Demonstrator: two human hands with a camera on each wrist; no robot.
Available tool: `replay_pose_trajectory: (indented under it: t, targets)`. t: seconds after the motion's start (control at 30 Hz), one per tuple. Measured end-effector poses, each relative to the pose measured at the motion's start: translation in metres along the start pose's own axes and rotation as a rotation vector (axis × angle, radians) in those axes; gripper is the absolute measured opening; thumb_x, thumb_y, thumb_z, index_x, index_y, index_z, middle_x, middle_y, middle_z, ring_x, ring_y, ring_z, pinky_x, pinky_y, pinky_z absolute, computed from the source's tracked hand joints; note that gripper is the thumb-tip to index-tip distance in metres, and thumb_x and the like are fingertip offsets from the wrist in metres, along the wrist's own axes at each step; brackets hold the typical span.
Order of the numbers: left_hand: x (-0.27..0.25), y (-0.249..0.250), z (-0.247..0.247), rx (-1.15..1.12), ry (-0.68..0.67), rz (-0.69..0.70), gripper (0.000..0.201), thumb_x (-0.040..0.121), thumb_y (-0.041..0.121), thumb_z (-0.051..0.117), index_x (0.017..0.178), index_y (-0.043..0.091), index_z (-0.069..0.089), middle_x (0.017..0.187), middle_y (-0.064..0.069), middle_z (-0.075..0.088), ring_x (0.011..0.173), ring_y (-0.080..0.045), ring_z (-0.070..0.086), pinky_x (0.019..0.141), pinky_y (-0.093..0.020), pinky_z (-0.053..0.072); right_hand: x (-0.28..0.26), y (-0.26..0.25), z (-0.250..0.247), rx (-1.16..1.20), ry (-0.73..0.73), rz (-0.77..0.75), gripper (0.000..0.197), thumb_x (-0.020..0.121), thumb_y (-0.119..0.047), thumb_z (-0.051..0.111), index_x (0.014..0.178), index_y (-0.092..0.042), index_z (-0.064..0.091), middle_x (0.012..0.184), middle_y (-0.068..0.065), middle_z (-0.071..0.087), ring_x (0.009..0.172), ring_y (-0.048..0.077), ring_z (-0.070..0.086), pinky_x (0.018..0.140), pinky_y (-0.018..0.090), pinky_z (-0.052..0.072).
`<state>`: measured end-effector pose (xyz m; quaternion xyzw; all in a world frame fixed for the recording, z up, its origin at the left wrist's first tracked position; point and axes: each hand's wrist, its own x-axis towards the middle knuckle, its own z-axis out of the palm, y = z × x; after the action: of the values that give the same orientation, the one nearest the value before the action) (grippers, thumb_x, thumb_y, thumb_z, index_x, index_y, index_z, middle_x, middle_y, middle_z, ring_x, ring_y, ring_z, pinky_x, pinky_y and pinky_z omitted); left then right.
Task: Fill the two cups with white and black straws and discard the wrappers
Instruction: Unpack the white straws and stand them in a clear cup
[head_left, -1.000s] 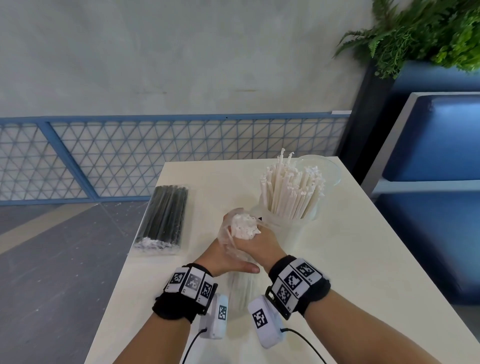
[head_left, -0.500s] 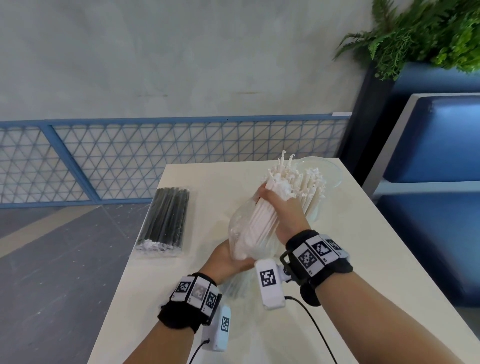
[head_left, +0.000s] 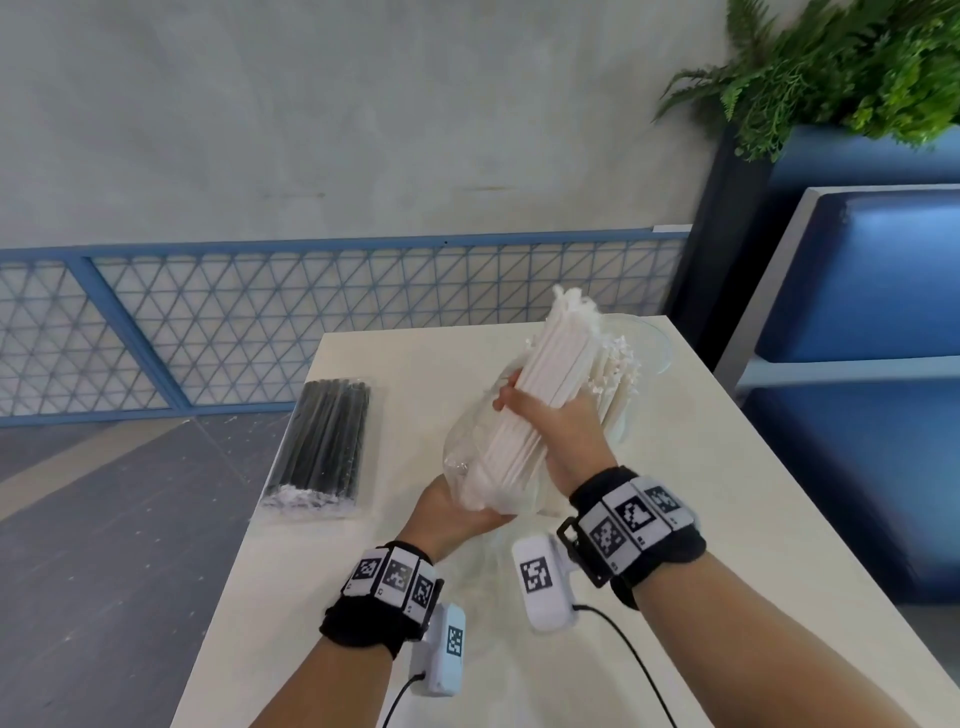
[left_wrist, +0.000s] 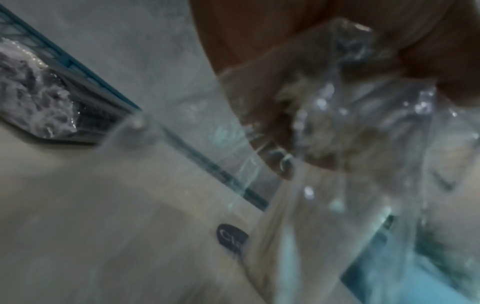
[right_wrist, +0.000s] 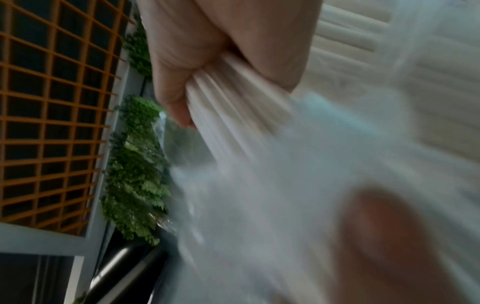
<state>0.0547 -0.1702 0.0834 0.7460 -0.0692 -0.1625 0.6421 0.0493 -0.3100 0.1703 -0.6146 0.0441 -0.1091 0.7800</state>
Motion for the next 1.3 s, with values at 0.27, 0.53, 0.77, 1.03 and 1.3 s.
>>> replay_pose_trajectory:
  t: [0.27, 0.53, 0.77, 1.03, 1.3]
  targets:
    - [0.01, -0.024, -0.021, -0.006, 0.29, -0.067, 0.009, 0.077, 0.008, 0.071, 0.07, 0.012, 0.068, 0.064, -0.008, 0.065, 0.063, -0.023, 0.061, 0.081, -0.041, 0.051, 0.032, -0.068, -0.018, -0.008, 0.327, -0.304, 0.01, 0.076, -0.011, 0.069, 0.083, -0.008, 0.062, 0.074, 0.001, 0.061, 0.068, 0.011, 0.061, 0.064, 0.023, 0.051]
    - [0.008, -0.007, -0.012, -0.13, 0.395, 0.002, 0.024, 0.082, 0.012, 0.067, 0.058, 0.018, 0.065, 0.049, 0.005, 0.065, 0.05, -0.003, 0.061, 0.075, -0.032, 0.05, 0.046, -0.047, -0.011, -0.401, 0.364, -0.382, 0.023, 0.079, -0.017, 0.07, 0.095, -0.01, 0.056, 0.08, -0.002, 0.058, 0.072, 0.008, 0.056, 0.055, 0.006, 0.046]
    - [0.007, 0.009, -0.009, -0.211, 0.39, 0.071, 0.02, 0.084, 0.009, 0.064, 0.067, 0.019, 0.065, 0.053, 0.006, 0.066, 0.053, -0.004, 0.061, 0.066, -0.026, 0.047, 0.055, -0.007, -0.009, -0.59, 0.328, -0.109, 0.044, 0.079, -0.015, 0.069, 0.118, 0.0, 0.053, 0.111, 0.015, 0.061, 0.099, 0.025, 0.056, 0.08, 0.032, 0.046]
    - [0.006, 0.014, -0.009, -0.286, 0.4, 0.102, 0.019, 0.085, 0.009, 0.063, 0.072, 0.022, 0.067, 0.058, 0.006, 0.067, 0.053, -0.004, 0.06, 0.063, -0.024, 0.045, 0.066, -0.01, -0.018, -0.811, 0.2, 0.03, 0.05, 0.077, -0.022, 0.073, 0.116, 0.002, 0.054, 0.112, 0.016, 0.063, 0.106, 0.03, 0.06, 0.081, 0.033, 0.05]
    - [0.008, 0.018, -0.012, -0.274, 0.385, 0.109, 0.025, 0.084, 0.016, 0.064, 0.065, 0.029, 0.071, 0.062, 0.004, 0.068, 0.067, -0.016, 0.064, 0.082, -0.04, 0.051, 0.072, -0.045, -0.003, -0.701, 0.246, -0.57, 0.04, 0.082, -0.015, 0.065, 0.118, -0.023, 0.05, 0.107, -0.002, 0.058, 0.092, 0.006, 0.052, 0.074, 0.005, 0.037]
